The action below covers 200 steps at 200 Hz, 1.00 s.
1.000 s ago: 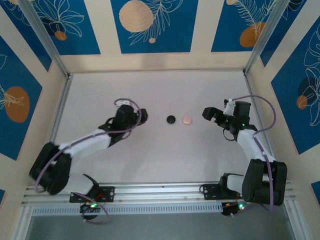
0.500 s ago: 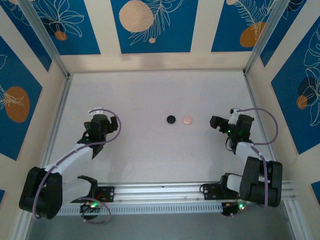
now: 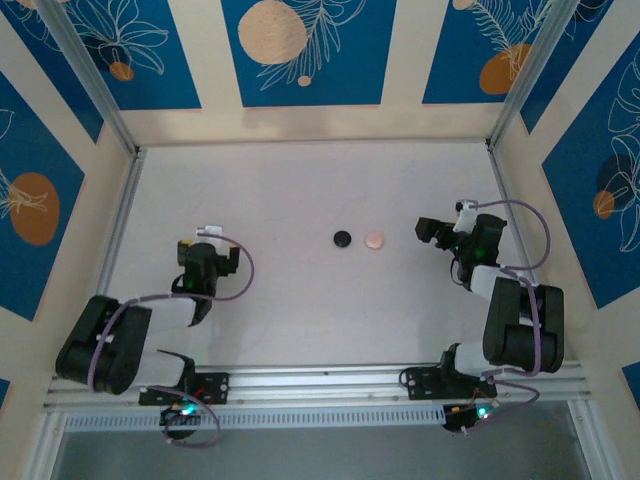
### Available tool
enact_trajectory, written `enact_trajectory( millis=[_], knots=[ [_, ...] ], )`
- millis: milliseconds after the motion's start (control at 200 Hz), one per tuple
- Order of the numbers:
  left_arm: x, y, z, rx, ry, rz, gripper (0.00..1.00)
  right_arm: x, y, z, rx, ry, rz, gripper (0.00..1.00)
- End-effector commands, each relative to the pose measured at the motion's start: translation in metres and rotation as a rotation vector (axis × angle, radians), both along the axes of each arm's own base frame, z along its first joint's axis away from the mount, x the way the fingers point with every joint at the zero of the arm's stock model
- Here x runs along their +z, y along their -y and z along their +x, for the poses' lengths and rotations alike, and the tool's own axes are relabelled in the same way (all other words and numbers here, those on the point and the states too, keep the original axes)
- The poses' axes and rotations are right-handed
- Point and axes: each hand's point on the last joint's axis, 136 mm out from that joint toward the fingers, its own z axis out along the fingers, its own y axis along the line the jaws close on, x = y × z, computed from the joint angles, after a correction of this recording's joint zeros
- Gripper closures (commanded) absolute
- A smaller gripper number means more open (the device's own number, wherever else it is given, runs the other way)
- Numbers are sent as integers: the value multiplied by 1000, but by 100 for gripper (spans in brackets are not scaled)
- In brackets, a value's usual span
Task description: Insert wireless bluetooth earbuds into charging case
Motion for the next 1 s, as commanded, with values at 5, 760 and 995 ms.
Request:
enact_trajectory(
  millis=[5, 760, 995],
  knots=[
    [33, -5, 20, 3, 230, 30, 0, 6, 0, 9, -15, 12, -69, 1],
    [7, -34, 38, 45, 94, -138, 0, 10, 13, -1, -110, 59, -180, 1],
    [7, -33, 38, 42, 93, -137, 0, 20, 4, -9, -77, 111, -180, 1]
  ],
)
